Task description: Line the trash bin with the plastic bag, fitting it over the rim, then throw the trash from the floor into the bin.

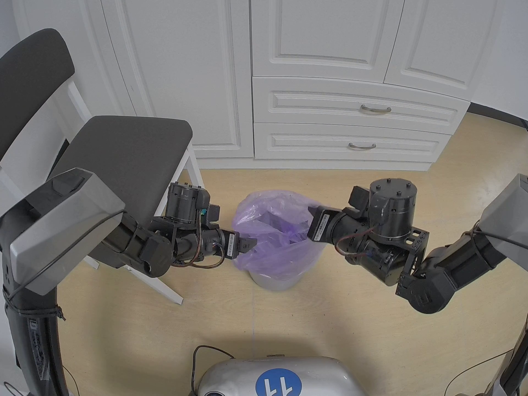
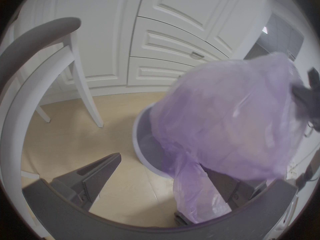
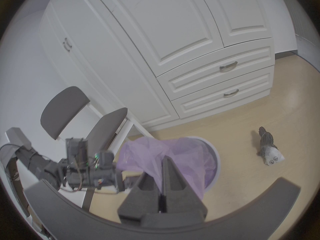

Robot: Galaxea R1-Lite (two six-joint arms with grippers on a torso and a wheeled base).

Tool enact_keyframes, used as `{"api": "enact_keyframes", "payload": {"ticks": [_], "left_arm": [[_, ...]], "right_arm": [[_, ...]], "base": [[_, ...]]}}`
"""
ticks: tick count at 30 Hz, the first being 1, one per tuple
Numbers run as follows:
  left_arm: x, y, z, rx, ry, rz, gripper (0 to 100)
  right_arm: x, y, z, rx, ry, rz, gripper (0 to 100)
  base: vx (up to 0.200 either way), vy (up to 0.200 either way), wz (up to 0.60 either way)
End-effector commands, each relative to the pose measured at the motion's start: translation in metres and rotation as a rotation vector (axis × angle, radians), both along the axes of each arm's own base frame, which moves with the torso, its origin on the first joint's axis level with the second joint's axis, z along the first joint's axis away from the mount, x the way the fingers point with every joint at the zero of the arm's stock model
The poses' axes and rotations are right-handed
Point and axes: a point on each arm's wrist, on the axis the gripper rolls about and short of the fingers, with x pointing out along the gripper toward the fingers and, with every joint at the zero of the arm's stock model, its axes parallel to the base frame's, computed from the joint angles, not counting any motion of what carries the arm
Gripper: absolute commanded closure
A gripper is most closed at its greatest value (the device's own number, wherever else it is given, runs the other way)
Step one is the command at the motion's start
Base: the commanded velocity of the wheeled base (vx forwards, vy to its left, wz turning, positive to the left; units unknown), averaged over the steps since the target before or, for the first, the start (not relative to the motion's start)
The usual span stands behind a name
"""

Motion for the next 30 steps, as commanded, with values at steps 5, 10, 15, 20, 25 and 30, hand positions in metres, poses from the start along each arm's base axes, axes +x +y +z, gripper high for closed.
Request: {"api": "enact_keyframes", "payload": {"ticks": [5,10,15,20,25,30], "left_arm": [[-0.039,-0.014,0.009,0.018,0.028,-0.108,0],[-0.054,-0.039,-0.016,0.051,0.088,-0.180,0],[-0.055,-0.048,-0.028,0.061,0.107,-0.193,0],[-0.068,-0.053,-0.032,0.075,0.128,-0.229,0],[-0.080,-0.059,-0.034,0.087,0.136,-0.260,0],[-0.069,-0.045,-0.008,0.044,0.077,-0.213,0]], "right_arm": [[0.038,-0.004,-0.002,0.070,-0.050,-0.126,100],[0.040,0.003,-0.008,0.103,-0.077,-0.123,100],[0.035,0.006,-0.005,0.106,-0.080,-0.111,100],[0.033,0.006,0.001,0.119,-0.092,-0.109,100],[0.032,0.005,0.003,0.120,-0.095,-0.109,100],[0.026,0.002,0.006,0.102,-0.088,-0.106,100]], "base": [[0.000,0.000,0.00],[0.000,0.000,0.00],[0.000,0.000,0.00],[0.000,0.000,0.00],[0.000,0.000,0.00],[0.000,0.000,0.00]]}}
